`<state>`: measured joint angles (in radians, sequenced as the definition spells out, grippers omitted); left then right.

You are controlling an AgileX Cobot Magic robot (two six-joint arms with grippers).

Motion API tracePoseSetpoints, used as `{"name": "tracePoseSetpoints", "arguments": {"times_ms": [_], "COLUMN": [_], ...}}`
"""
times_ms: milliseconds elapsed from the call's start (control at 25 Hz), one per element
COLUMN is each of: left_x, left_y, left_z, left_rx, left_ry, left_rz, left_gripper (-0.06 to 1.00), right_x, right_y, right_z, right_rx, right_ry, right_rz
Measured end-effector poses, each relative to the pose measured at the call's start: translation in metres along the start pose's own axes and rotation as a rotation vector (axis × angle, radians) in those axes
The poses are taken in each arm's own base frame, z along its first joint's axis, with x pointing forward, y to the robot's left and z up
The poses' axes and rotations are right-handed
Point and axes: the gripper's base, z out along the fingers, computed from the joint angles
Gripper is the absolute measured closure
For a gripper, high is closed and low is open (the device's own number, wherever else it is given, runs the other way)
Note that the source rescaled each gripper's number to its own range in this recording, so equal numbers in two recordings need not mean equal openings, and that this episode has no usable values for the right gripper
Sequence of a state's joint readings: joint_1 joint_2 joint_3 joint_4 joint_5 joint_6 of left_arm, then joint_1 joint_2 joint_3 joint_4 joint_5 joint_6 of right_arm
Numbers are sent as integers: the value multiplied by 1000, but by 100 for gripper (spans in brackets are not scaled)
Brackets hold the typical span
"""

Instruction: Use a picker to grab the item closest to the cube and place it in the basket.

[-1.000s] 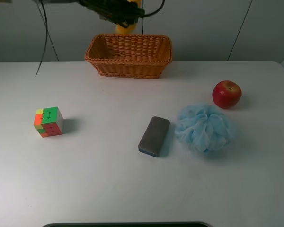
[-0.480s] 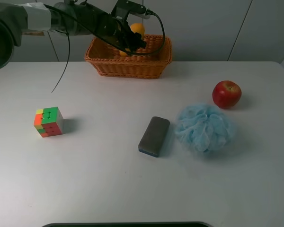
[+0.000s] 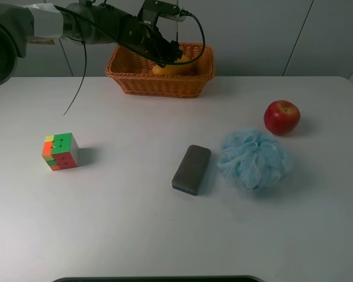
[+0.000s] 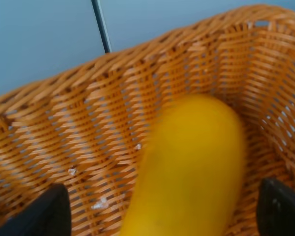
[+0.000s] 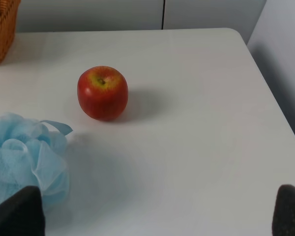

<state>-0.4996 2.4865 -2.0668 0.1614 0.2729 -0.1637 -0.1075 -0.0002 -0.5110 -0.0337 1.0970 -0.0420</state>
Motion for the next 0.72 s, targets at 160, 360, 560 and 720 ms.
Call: {"name": "tracePoseSetpoints", "arguments": {"times_ms": [160, 360, 560, 720], "left_x": [1, -13, -80, -124], "left_y": [0, 5, 8, 0], "left_z": [0, -29, -128, -252], "left_rx": [-3, -48, -104, -153], "left_ry": [16, 157, 168, 185], "left_rz": [-6, 18, 45, 64], "left_gripper": [0, -3, -4, -5], "right_x": [0, 0, 0, 0], "right_y": [0, 0, 0, 0], "right_z": [0, 0, 0, 0], "right_rx": [0, 0, 0, 0], "right_ry": [0, 0, 0, 0], "right_rz": [0, 0, 0, 0]}}
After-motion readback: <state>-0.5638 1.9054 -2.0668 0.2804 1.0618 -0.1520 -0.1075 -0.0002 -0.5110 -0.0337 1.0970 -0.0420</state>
